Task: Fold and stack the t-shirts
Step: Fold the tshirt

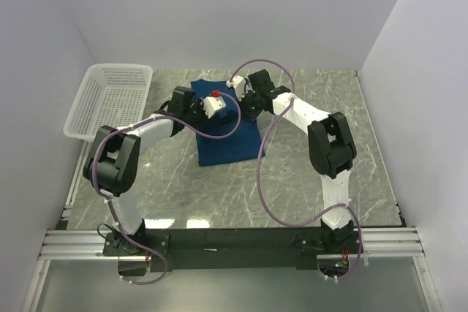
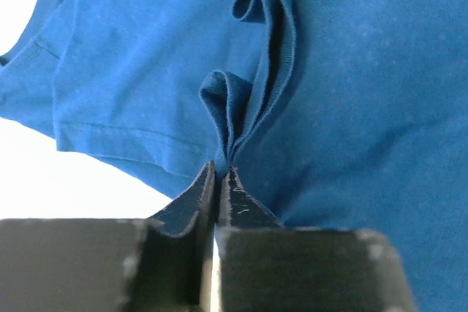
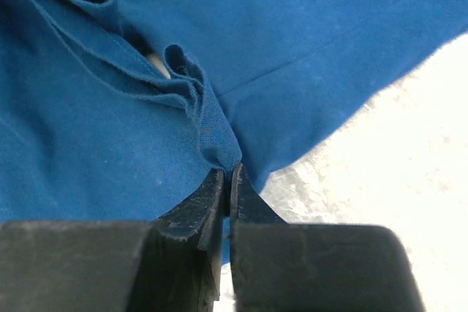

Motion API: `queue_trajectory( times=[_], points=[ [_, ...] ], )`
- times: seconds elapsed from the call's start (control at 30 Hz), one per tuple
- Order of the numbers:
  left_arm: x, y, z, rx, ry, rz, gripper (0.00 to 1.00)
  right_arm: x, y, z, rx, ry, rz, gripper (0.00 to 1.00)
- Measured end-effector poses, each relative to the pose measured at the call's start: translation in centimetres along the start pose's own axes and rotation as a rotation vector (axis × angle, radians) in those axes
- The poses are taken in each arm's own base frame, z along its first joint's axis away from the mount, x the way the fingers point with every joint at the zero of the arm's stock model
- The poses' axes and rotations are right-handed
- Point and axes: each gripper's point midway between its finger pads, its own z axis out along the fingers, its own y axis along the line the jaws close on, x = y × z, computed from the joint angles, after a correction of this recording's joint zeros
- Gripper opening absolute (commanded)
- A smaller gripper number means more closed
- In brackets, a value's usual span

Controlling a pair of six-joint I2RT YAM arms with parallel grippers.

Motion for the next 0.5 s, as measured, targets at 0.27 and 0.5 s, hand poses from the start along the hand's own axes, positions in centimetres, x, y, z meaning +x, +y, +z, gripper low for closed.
queue_trajectory(
  times=[0.27, 0.5],
  points=[
    [-0.2, 2.6, -1.6, -0.226, -0.062, -0.058, 0.99, -0.9, -4.2, 0.0, 0.223, 0.003, 0.16, 0.57],
    [-6.5, 3.2, -11.1, -0.363, -0.266, 0.011, 0.99, 0.9, -4.2, -3.4, 0.139, -0.023, 0.13, 0.57]
  ],
)
